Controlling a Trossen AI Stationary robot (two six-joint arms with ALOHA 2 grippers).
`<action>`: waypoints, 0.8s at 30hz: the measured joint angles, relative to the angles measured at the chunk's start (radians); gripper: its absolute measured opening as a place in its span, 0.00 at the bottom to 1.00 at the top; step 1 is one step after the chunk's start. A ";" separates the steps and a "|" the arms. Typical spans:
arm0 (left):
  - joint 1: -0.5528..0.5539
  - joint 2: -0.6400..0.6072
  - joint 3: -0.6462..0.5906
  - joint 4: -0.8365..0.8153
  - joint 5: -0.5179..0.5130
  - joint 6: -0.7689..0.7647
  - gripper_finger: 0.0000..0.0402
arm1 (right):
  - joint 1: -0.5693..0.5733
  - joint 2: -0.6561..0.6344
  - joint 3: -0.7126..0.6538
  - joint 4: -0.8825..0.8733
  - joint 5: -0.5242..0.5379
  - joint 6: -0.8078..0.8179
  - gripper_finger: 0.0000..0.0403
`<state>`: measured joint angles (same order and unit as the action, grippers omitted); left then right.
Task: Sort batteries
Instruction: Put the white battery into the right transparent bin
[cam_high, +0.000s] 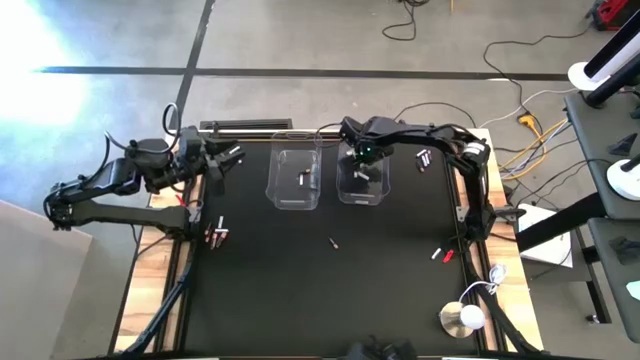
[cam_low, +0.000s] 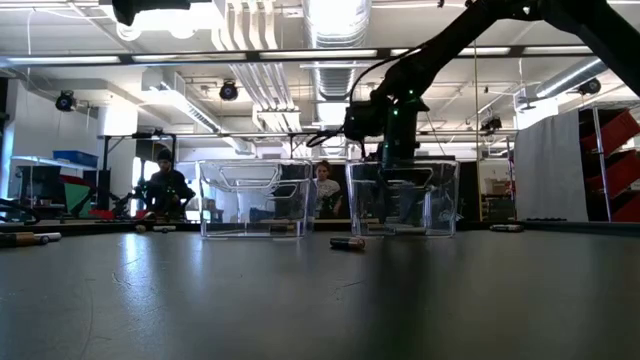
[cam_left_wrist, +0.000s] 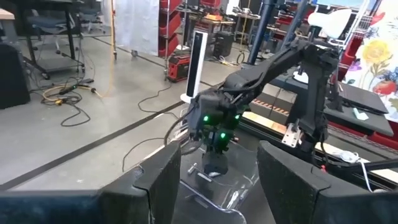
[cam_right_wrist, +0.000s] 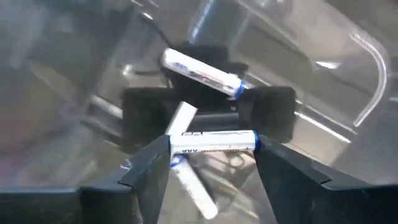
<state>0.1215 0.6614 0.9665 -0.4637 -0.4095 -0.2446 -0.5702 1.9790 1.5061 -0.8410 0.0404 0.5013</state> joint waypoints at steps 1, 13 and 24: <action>0.000 0.001 0.000 0.000 0.000 0.000 0.47 | 0.001 -0.013 0.006 -0.001 0.021 0.000 0.60; 0.000 -0.002 0.000 0.000 -0.158 -0.160 0.47 | 0.064 -0.309 0.083 -0.115 0.142 0.030 0.82; -0.007 0.067 -0.033 -0.002 -0.150 -0.159 0.47 | 0.343 -0.570 0.061 -0.482 0.242 0.127 0.77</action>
<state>0.1143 0.7280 0.9334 -0.4653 -0.5597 -0.4036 -0.2275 1.4091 1.5673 -1.3228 0.2825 0.6286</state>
